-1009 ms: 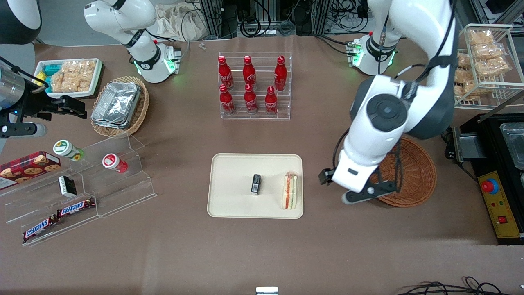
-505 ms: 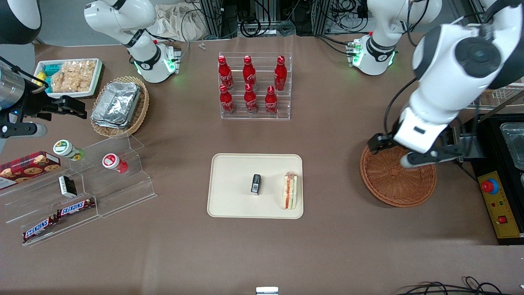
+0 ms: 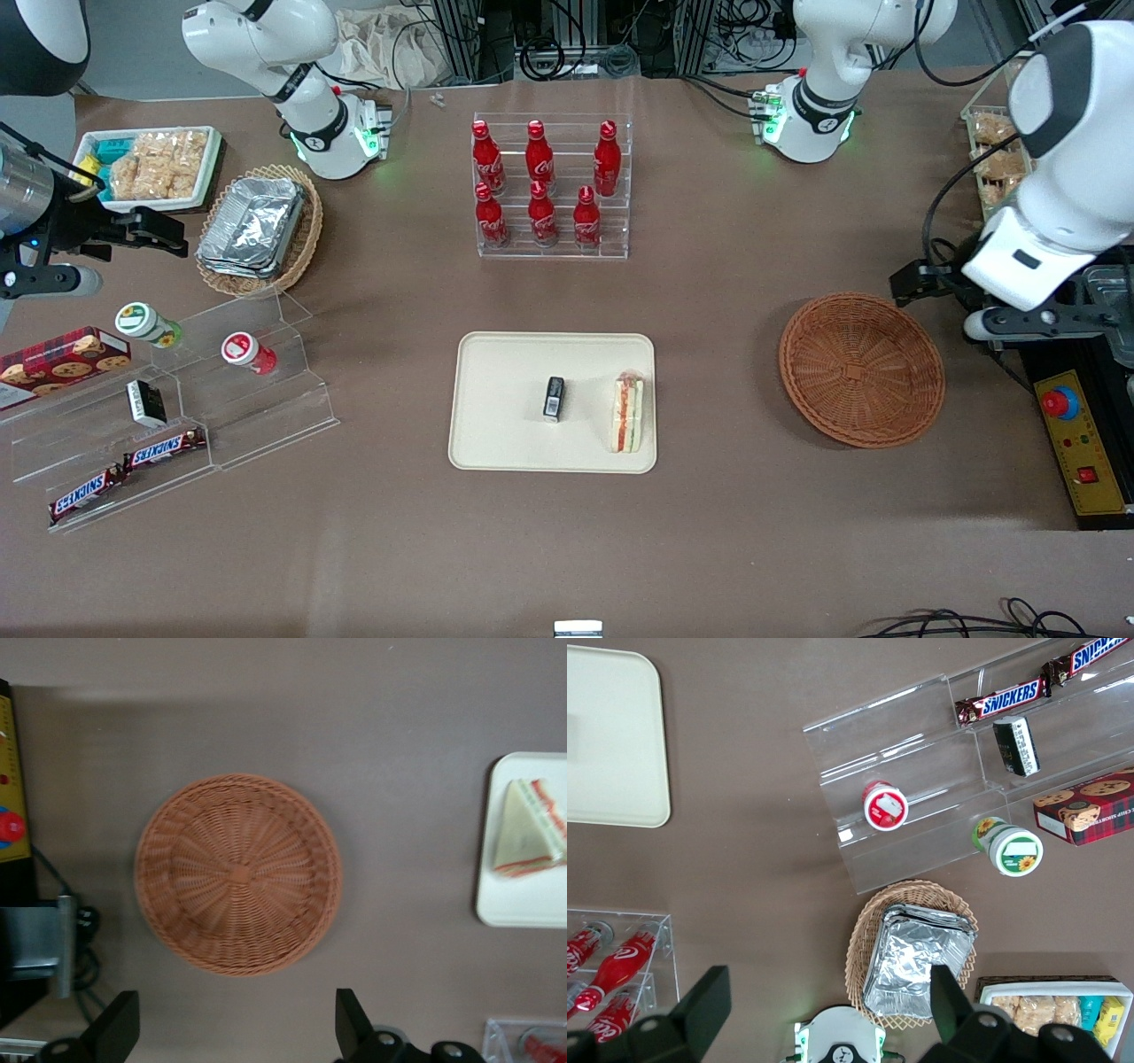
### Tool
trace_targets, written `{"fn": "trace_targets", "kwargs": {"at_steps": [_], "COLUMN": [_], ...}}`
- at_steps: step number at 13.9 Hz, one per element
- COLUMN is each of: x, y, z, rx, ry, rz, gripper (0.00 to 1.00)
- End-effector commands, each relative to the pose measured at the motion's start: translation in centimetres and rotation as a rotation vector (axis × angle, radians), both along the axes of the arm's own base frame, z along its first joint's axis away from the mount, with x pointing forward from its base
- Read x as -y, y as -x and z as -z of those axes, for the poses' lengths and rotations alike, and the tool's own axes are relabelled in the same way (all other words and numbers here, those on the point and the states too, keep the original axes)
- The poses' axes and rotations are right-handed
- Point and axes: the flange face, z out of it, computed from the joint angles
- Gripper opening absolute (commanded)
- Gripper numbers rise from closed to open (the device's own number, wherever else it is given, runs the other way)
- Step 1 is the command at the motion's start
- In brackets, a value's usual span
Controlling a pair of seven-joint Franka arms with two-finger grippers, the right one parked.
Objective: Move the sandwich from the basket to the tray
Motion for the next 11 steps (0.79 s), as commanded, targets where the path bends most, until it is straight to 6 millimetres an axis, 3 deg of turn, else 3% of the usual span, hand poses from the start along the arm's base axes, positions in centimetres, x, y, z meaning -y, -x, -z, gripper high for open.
{"fn": "trace_targets", "kwargs": {"at_steps": [1, 4, 8, 11], "x": [-2.9, -5.5, -4.5, -4.4], "y": [0.1, -0.3, -2.7, -3.3], "z": [-1.6, -2.1, -2.7, -2.3], "rx": [-0.006, -0.006, -0.062, -0.078], "ry": [0.003, 0.009, 0.062, 0.058], "rz": [0.06, 0.084, 0.075, 0.074], "gripper": [1.0, 1.0, 1.0, 1.0]}}
